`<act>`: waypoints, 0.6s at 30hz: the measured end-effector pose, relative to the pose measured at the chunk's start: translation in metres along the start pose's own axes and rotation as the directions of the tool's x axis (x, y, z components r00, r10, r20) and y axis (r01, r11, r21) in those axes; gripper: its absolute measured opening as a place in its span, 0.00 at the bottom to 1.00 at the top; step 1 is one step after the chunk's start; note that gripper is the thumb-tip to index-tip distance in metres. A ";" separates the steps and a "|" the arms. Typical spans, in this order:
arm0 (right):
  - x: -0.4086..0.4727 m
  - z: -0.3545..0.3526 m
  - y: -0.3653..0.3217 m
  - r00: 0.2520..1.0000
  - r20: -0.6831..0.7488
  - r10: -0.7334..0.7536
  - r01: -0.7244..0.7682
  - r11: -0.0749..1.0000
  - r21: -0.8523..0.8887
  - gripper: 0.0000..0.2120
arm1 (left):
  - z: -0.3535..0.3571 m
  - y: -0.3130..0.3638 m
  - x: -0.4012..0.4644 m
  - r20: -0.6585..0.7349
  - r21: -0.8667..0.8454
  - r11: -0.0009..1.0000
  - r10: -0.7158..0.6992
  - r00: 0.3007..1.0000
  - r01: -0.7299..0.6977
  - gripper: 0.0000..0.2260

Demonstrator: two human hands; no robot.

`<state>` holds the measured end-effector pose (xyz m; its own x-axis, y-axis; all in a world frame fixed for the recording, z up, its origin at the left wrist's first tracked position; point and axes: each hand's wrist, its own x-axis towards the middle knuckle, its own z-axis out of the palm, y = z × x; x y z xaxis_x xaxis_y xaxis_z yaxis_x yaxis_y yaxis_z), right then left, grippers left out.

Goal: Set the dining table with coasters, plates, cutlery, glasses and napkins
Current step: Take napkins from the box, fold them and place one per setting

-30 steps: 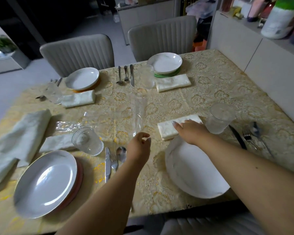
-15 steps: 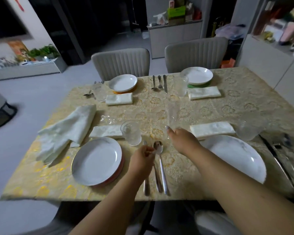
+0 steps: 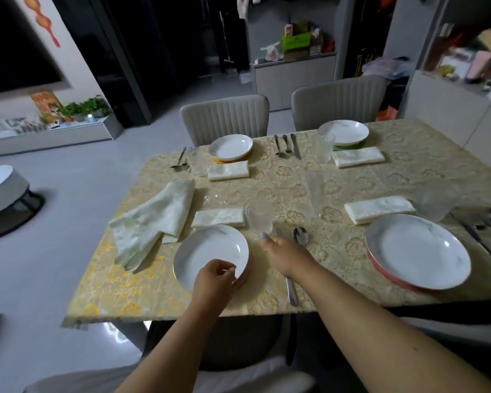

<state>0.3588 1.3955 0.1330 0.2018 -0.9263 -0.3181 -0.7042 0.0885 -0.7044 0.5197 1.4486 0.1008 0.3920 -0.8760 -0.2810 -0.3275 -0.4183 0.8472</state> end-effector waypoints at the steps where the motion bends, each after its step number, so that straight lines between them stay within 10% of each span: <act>1: -0.001 -0.005 -0.001 1.000 -0.021 0.004 -0.004 1.000 0.007 0.31 | 0.003 0.004 0.000 0.018 -0.007 1.000 0.007 1.000 -0.007 0.04; 12: -0.002 -0.124 0.086 0.923 -0.276 0.270 -0.224 0.956 0.187 0.22 | 0.120 0.083 -0.018 0.342 -0.032 0.995 0.097 0.935 -0.091 0.04; 18: 0.008 -0.202 0.181 0.913 -0.313 0.262 -0.271 0.963 0.015 0.21 | 0.217 0.115 -0.022 0.354 -0.078 0.997 0.009 0.935 0.020 0.06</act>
<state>0.0956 1.3299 0.1307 -0.2133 -0.9372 -0.2759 -0.7225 0.3415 -0.6012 0.2866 1.3674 0.1066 0.0598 -0.9080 -0.4146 -0.2515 -0.4156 0.8741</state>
